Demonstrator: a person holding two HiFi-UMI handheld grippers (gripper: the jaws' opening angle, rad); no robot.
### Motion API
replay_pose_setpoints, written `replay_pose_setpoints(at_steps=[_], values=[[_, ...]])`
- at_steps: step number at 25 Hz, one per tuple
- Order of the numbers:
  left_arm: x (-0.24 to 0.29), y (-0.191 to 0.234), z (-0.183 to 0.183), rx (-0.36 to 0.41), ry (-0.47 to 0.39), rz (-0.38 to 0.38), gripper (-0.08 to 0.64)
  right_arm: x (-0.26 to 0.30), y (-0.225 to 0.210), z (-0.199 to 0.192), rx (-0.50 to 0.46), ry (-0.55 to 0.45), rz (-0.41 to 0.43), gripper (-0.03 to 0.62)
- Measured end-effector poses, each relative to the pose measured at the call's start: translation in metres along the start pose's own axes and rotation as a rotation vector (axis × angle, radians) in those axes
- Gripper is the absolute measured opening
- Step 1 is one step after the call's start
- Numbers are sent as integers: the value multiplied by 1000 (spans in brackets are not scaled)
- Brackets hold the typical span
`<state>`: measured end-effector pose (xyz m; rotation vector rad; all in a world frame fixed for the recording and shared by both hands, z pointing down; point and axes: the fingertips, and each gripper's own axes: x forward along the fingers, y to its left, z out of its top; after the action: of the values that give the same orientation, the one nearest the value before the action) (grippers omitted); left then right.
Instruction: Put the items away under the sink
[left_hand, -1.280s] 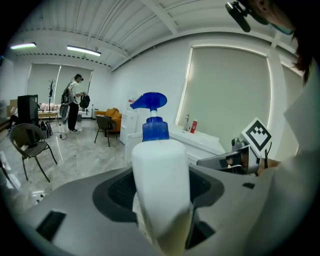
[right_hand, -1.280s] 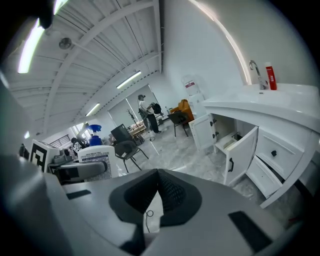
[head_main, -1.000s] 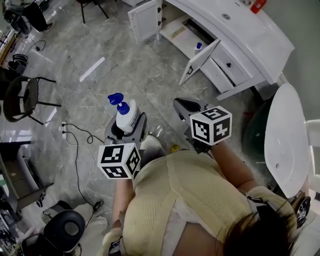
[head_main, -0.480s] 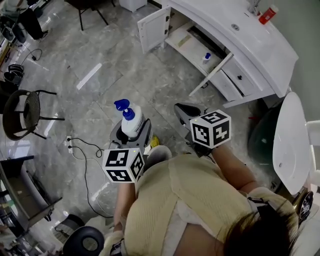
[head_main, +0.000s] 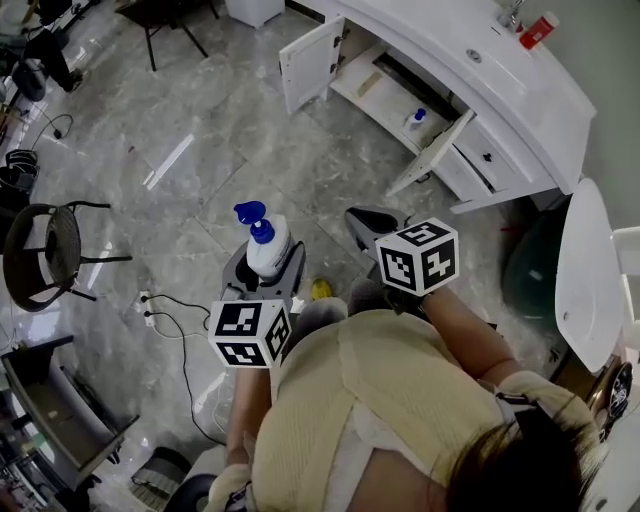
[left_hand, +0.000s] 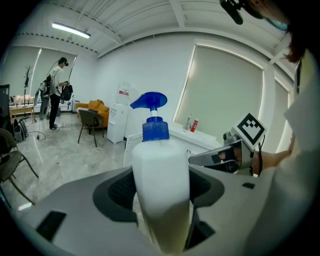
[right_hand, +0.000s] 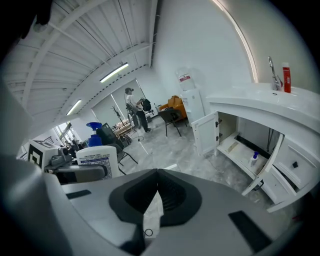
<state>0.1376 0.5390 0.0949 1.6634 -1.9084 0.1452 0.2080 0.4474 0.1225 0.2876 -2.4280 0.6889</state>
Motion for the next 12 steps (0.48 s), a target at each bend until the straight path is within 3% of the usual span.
replay_pose_setpoints(at_steps=[12], values=[[54, 21, 28, 13, 22, -29, 305, 32, -43, 32, 46, -7, -39, 26]])
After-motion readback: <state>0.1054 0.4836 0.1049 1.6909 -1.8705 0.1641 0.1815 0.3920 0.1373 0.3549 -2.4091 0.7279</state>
